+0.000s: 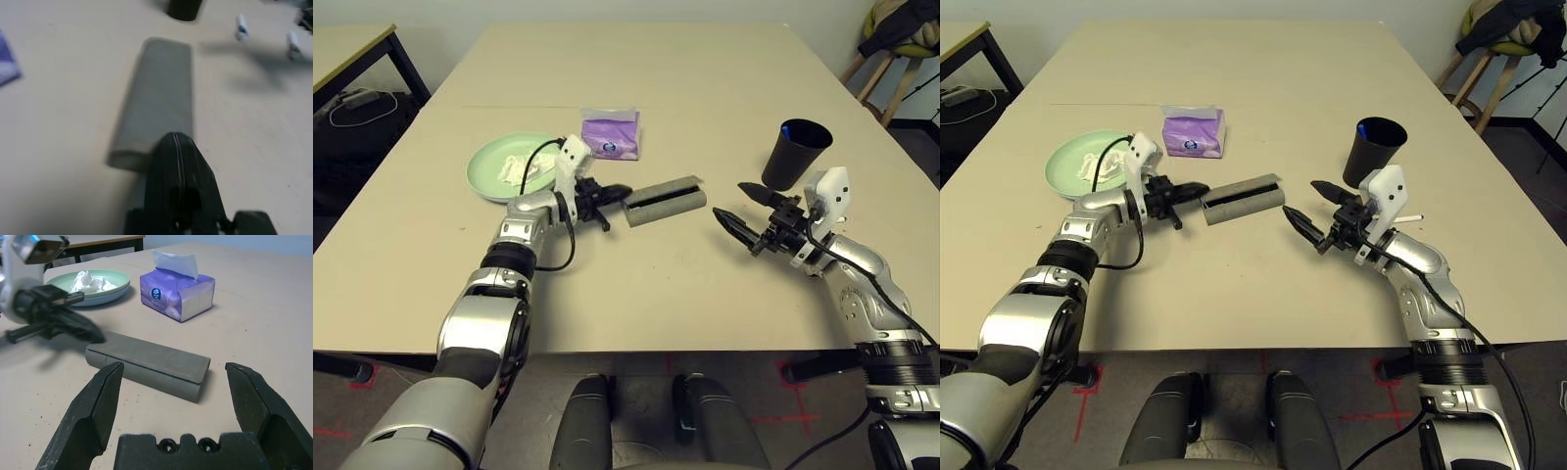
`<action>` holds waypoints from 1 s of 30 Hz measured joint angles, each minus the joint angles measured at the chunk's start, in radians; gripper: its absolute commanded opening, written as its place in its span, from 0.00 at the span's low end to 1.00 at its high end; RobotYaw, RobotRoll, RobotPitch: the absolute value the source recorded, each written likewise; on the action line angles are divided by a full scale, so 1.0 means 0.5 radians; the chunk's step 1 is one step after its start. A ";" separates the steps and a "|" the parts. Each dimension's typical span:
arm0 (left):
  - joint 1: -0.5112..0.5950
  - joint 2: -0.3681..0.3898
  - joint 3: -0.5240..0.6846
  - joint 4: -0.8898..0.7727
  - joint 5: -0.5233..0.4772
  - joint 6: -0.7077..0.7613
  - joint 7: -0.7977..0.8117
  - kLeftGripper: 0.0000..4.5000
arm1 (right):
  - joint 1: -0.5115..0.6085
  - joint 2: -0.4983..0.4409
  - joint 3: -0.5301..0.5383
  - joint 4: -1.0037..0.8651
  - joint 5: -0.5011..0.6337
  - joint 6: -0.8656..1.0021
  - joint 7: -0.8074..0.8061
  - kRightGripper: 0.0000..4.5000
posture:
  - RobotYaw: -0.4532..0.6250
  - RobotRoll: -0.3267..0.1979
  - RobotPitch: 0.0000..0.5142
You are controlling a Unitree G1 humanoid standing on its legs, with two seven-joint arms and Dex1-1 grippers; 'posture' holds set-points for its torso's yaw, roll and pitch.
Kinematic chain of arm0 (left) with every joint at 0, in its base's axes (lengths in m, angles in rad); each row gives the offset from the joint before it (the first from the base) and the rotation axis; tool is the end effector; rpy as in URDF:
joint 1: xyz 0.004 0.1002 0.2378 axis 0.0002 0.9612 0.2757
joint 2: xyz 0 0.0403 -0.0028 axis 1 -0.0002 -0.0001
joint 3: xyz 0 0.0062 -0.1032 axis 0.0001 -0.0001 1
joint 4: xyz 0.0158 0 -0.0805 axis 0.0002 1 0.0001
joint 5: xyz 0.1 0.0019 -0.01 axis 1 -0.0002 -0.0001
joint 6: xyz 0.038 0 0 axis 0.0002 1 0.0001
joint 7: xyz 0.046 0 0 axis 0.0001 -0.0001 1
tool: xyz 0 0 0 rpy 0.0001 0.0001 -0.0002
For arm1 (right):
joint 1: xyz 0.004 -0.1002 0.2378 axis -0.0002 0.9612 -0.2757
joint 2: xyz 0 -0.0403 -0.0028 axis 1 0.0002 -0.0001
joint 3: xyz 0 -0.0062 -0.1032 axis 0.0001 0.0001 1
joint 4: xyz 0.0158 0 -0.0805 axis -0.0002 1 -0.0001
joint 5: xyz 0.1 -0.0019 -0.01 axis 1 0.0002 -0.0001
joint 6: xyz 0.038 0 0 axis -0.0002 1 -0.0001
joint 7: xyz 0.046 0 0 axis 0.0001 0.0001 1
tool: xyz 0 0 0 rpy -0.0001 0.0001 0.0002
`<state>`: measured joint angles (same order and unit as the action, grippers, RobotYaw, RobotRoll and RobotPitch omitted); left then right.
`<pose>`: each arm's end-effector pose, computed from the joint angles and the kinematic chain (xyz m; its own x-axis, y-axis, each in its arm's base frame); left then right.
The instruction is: Organize and tidy the items on the table.
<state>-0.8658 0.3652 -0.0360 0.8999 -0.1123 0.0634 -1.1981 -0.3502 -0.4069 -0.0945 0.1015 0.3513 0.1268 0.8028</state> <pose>0.3469 0.2046 0.1282 0.4047 -0.8767 -0.2600 0.9094 0.4156 0.0142 0.2659 -0.2270 0.1227 0.7148 0.6939 0.0865 -0.6828 0.7193 -0.1279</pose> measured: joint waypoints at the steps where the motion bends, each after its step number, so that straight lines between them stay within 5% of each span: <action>1: 0.019 0.016 -0.010 -0.031 0.004 -0.014 -0.007 0.00 | -0.001 -0.005 0.000 0.000 0.000 0.000 0.001 1.00 | 0.48 0.62 0.21; 18: 0.061 0.000 0.049 -0.337 -0.197 -0.102 -0.218 0.00 | -0.161 -0.110 0.002 0.236 -0.007 -0.104 0.123 1.00 | 0.50 0.62 0.20; 21: 0.109 0.008 0.029 -0.467 -0.204 -0.068 -0.242 0.14 | -0.221 -0.182 0.012 0.329 -0.042 -0.113 0.188 1.00 | 0.50 0.62 0.20; 30: 0.154 0.017 -0.043 -0.682 -0.209 -0.003 -0.292 0.91 | -0.334 -0.645 0.256 0.426 -0.267 -0.104 0.660 1.00 | 0.51 0.62 0.20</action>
<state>-0.7889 0.3735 -0.0573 0.5591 -0.2166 0.0619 -1.3443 -0.5171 -0.7292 0.0334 0.3145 0.2176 0.0749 1.1326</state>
